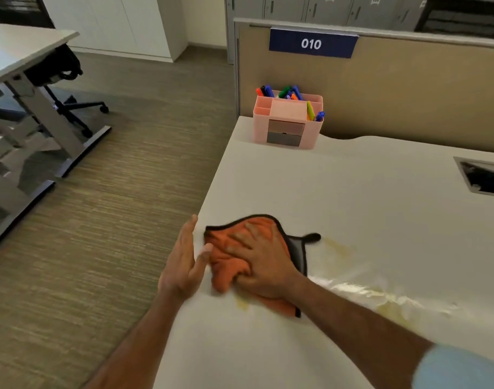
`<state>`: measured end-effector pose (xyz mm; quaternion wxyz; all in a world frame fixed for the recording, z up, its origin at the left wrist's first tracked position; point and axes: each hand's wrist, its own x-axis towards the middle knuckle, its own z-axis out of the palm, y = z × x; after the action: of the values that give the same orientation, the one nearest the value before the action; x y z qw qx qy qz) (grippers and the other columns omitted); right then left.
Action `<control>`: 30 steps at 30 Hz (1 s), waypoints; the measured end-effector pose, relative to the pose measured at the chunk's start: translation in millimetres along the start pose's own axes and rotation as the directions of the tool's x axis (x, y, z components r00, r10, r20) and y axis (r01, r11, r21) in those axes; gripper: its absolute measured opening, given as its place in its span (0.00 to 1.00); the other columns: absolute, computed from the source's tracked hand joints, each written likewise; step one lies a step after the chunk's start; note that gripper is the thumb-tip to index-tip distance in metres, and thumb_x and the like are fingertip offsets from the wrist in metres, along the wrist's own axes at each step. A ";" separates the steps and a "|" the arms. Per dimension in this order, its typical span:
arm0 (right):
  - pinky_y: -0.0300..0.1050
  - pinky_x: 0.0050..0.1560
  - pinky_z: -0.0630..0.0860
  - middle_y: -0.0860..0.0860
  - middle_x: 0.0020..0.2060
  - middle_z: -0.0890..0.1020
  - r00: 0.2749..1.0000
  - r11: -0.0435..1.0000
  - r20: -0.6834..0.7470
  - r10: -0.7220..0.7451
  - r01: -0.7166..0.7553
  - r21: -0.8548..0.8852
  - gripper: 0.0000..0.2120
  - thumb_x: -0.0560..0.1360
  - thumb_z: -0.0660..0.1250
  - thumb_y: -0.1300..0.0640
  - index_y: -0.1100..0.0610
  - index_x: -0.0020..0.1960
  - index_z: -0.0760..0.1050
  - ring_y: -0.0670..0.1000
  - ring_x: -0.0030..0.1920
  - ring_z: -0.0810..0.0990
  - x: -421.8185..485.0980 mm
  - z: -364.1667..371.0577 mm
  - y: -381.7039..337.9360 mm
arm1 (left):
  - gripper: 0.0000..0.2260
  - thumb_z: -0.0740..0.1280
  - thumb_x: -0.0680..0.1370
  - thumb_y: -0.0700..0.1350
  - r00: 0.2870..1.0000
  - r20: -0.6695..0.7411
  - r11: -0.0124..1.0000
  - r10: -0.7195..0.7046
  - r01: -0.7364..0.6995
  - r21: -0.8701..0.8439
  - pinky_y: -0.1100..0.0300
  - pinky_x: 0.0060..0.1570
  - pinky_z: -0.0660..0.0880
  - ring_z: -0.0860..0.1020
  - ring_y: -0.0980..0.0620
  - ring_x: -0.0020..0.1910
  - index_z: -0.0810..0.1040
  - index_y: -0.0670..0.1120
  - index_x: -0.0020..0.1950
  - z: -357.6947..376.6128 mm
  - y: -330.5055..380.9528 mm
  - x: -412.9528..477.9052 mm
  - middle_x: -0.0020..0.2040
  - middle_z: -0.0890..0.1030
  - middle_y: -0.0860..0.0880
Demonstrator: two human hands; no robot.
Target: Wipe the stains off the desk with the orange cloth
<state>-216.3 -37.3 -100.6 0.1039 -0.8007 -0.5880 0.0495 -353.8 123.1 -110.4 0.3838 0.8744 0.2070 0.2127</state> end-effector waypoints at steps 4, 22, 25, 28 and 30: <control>0.47 0.76 0.39 0.46 0.71 0.72 0.965 0.977 -0.154 0.210 -0.214 -0.006 0.29 0.70 0.57 0.38 0.41 0.71 0.68 0.52 0.72 0.67 -55.2 -21.0 70.7 | 0.38 0.49 0.76 0.69 0.999 0.031 1.000 -0.009 0.008 0.020 0.71 0.72 0.50 0.53 0.66 0.76 0.56 0.46 0.78 0.5 -5.6 -0.2 0.78 0.59 0.52; 0.47 0.75 0.41 0.49 0.71 0.72 0.873 0.883 -0.172 0.456 -0.468 -0.033 0.30 0.68 0.58 0.40 0.39 0.70 0.66 0.53 0.73 0.66 -89.1 -40.6 126.8 | 0.33 0.53 0.78 0.64 0.905 0.409 0.840 0.113 -0.307 0.447 0.51 0.77 0.47 0.50 0.49 0.79 0.58 0.47 0.78 42.4 -8.8 144.2 0.80 0.54 0.46; 0.60 0.71 0.49 0.47 0.76 0.63 0.777 0.775 -0.121 0.618 -0.628 -0.069 0.33 0.70 0.57 0.34 0.37 0.75 0.58 0.55 0.76 0.59 -45.1 -36.7 133.5 | 0.33 0.53 0.78 0.64 0.914 0.386 0.829 0.128 -0.312 0.464 0.51 0.77 0.45 0.50 0.49 0.79 0.58 0.47 0.78 48.5 -11.8 141.7 0.80 0.54 0.47; 0.54 0.69 0.42 0.49 0.73 0.68 0.843 0.844 -0.134 0.521 -0.532 -0.064 0.35 0.68 0.59 0.30 0.40 0.72 0.65 0.58 0.73 0.63 -3.8 -21.0 93.5 | 0.32 0.56 0.78 0.63 0.915 0.385 0.826 0.123 -0.310 0.472 0.51 0.77 0.46 0.51 0.48 0.79 0.59 0.47 0.78 46.8 -10.9 144.3 0.80 0.55 0.46; 0.58 0.70 0.41 0.47 0.72 0.69 0.910 0.914 -0.104 0.402 -0.405 -0.012 0.34 0.66 0.59 0.29 0.39 0.70 0.67 0.57 0.74 0.61 -1.1 -10.6 56.7 | 0.32 0.58 0.78 0.61 0.911 0.398 0.827 0.111 -0.307 0.472 0.50 0.76 0.47 0.52 0.46 0.79 0.59 0.46 0.78 46.6 -8.8 145.9 0.80 0.55 0.44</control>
<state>-161.7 -55.8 -103.1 0.1072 -0.9079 -0.4047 0.0200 -210.6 178.0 -114.6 0.1355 0.9866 0.0860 0.0291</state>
